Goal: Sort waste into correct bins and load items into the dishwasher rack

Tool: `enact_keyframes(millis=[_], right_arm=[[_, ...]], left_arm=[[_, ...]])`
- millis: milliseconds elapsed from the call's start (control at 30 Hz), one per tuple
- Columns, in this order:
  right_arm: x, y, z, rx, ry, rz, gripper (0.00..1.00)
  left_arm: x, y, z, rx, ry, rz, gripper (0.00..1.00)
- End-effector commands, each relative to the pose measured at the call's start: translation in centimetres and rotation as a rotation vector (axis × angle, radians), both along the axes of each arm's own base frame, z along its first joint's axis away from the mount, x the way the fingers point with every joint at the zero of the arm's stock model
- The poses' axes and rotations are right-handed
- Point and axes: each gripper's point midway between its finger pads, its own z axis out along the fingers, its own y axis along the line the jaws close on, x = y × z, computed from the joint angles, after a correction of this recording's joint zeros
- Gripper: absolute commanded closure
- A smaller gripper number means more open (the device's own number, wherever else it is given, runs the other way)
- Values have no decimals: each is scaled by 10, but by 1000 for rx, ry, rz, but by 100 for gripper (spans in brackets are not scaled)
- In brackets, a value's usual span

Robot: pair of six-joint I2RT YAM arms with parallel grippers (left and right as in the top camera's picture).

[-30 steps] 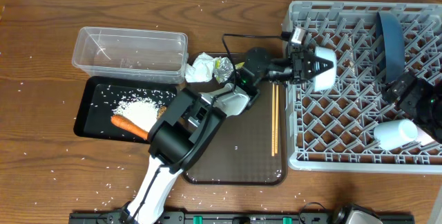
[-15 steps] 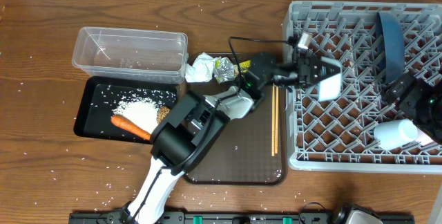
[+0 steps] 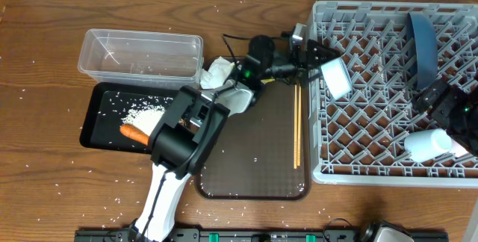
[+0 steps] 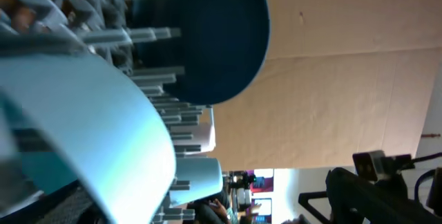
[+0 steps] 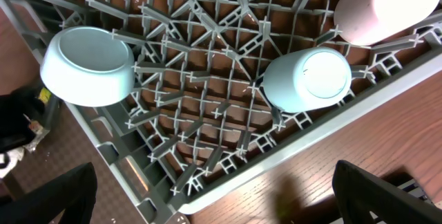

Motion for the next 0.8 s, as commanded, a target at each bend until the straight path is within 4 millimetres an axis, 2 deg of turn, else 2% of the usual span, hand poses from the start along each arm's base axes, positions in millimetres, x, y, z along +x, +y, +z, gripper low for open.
enact_keyframes(millis=[0,333,433,567,633,767], right_arm=[[0,-2,0,-9,4,2,1],[0,-3,0,-14,6,4,1],[0,-1,1,-16,3,24,1],[2,5,1,-23,0,113,1],[3,11,0,-16,-1,148,1],[7,21,1,7,-12,181,1]], left_arm=[[9,12,2,-1,-35,8,2],[32,54,18,-36,-109,26,2],[34,68,32,-41,-154,10,2],[27,85,61,-38,-341,-33,2],[28,95,71,-23,-371,-29,2],[33,112,77,42,-392,5,2]])
